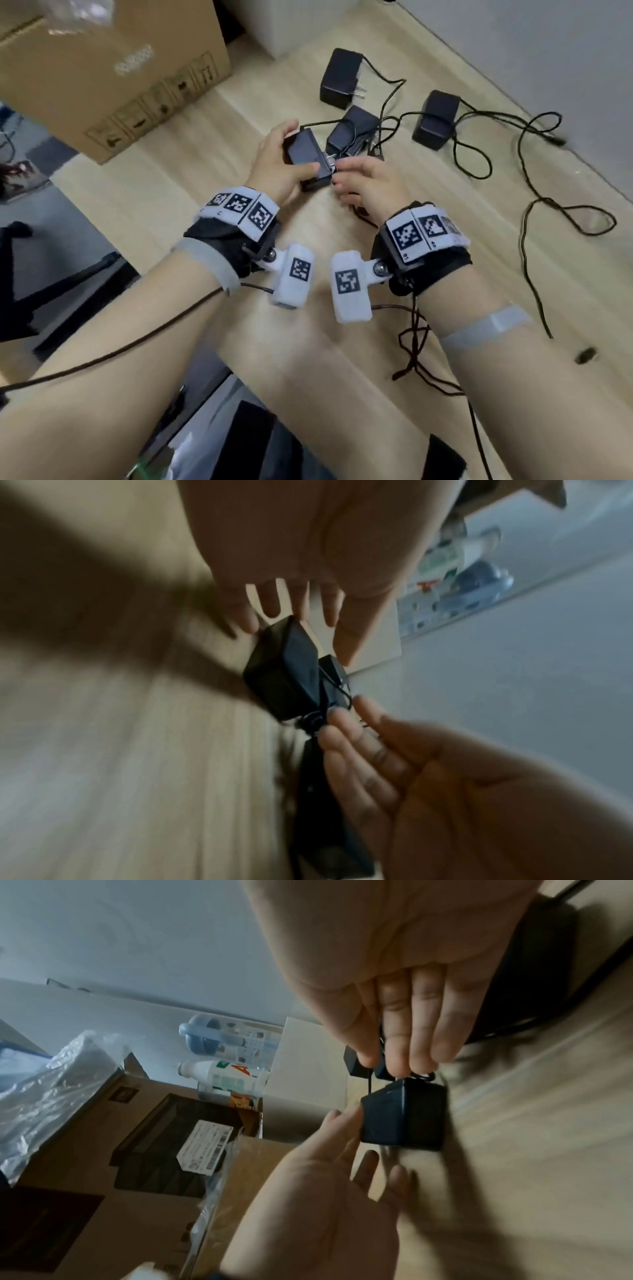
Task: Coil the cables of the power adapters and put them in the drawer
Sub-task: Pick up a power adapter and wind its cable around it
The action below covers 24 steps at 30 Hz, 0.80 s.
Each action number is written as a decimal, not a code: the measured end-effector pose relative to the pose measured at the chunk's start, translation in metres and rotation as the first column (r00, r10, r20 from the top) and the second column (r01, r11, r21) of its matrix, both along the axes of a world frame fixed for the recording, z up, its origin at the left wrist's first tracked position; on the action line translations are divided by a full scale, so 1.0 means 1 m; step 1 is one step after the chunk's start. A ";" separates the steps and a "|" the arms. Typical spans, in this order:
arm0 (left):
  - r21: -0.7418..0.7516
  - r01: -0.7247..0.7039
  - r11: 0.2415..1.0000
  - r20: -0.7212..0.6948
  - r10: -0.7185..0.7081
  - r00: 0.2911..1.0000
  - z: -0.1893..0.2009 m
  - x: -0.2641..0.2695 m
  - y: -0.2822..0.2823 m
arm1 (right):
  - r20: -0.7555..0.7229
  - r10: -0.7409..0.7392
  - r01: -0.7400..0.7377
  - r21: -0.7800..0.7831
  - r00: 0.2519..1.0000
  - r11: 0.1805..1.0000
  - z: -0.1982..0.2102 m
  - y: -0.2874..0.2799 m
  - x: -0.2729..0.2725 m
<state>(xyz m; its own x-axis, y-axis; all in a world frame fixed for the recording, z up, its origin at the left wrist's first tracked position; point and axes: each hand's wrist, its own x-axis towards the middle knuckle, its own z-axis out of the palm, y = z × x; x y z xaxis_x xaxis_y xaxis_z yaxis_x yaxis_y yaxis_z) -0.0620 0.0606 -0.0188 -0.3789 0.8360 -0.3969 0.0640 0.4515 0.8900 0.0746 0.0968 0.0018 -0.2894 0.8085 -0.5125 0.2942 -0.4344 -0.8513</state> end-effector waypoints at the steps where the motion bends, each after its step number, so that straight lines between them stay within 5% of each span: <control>1: -0.019 0.040 0.999 -0.074 -0.041 0.996 -0.008 -0.004 0.006 | 0.009 0.020 -0.020 0.026 1.000 0.999 -0.006 0.003 -0.004; 8: -0.122 0.196 0.973 -0.273 -0.222 0.936 -0.015 -0.018 0.028 | 0.310 0.166 -0.270 0.332 0.936 0.904 -0.022 0.007 -0.018; 13: 0.024 0.225 0.974 -0.286 -0.209 0.935 0.001 -0.013 0.025 | 0.244 0.147 -0.213 0.269 0.958 0.939 -0.013 0.000 -0.018; 19: 0.093 0.171 0.981 0.042 -0.176 0.983 0.044 -0.008 0.010 | 0.188 0.014 -0.061 0.248 0.982 0.967 0.030 -0.007 0.001; 24: 0.235 0.278 0.931 0.329 -0.345 0.879 0.097 0.020 0.007 | 0.040 -0.227 0.178 0.494 0.973 0.851 0.082 -0.012 0.030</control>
<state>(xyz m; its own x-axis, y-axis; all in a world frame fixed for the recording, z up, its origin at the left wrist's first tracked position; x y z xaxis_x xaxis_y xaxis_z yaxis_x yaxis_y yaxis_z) -0.0420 0.0675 0.0784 0.0530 0.9551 -0.2914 -0.1631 0.2962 0.9411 0.1051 0.0853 0.0838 -0.0628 0.9964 -0.0578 0.3332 -0.0336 -0.9423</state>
